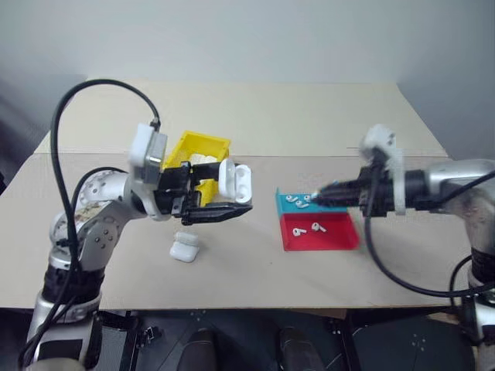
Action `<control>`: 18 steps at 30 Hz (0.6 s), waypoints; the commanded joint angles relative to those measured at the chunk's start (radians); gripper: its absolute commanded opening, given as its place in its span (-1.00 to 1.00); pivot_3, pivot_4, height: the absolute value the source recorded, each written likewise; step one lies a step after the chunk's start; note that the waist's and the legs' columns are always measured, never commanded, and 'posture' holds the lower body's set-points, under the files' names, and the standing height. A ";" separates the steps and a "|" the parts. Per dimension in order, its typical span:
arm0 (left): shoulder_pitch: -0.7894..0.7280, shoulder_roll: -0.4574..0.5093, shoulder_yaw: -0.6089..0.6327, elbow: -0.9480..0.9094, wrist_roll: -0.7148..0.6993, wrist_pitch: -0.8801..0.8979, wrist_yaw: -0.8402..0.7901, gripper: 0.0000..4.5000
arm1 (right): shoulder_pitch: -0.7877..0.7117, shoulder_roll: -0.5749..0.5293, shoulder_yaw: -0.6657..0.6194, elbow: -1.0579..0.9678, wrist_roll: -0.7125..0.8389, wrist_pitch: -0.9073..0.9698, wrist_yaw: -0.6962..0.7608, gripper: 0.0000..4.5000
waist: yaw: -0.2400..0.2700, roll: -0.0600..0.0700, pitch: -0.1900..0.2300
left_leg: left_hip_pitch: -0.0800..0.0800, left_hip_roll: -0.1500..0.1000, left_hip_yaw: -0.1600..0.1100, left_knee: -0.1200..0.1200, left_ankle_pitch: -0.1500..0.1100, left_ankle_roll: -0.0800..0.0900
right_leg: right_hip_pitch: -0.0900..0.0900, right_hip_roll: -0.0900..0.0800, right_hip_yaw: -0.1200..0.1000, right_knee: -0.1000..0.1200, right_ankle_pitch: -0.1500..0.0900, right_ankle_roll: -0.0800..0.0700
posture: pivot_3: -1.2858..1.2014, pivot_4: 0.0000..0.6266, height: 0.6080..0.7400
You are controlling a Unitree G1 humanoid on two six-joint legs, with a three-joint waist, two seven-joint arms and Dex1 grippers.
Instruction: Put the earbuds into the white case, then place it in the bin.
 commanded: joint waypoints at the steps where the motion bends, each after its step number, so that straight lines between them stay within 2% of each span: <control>1: -0.060 -0.023 -0.032 0.016 0.013 0.032 0.005 0.25 | -0.027 0.106 -0.148 -0.080 0.090 -0.125 -0.104 -0.72 | 0.000 0.000 0.000 | 0.000 0.000 0.000 0.000 0.000 0.000 | 0.000 0.000 0.000 0.000 0.000 0.000 | 0.03 -0.52 1.00; 8: -0.149 -0.070 -0.085 0.052 0.064 0.070 0.025 0.25 | -0.092 0.213 -0.134 -0.126 0.227 -0.168 -0.244 -0.72 | -0.008 0.000 0.000 | -0.001 0.000 0.000 0.000 0.000 0.000 | -0.001 0.000 0.000 0.001 0.000 0.000 | 0.03 -0.52 1.00; 18: -0.192 -0.115 -0.095 0.002 0.076 0.142 0.110 0.25 | -0.022 0.170 -0.092 -0.181 0.351 -0.233 -0.279 -0.72 | -0.008 0.000 0.000 | -0.001 0.000 -0.001 0.000 0.000 0.000 | 0.000 0.000 0.000 0.000 0.000 0.000 | 0.03 -0.52 1.00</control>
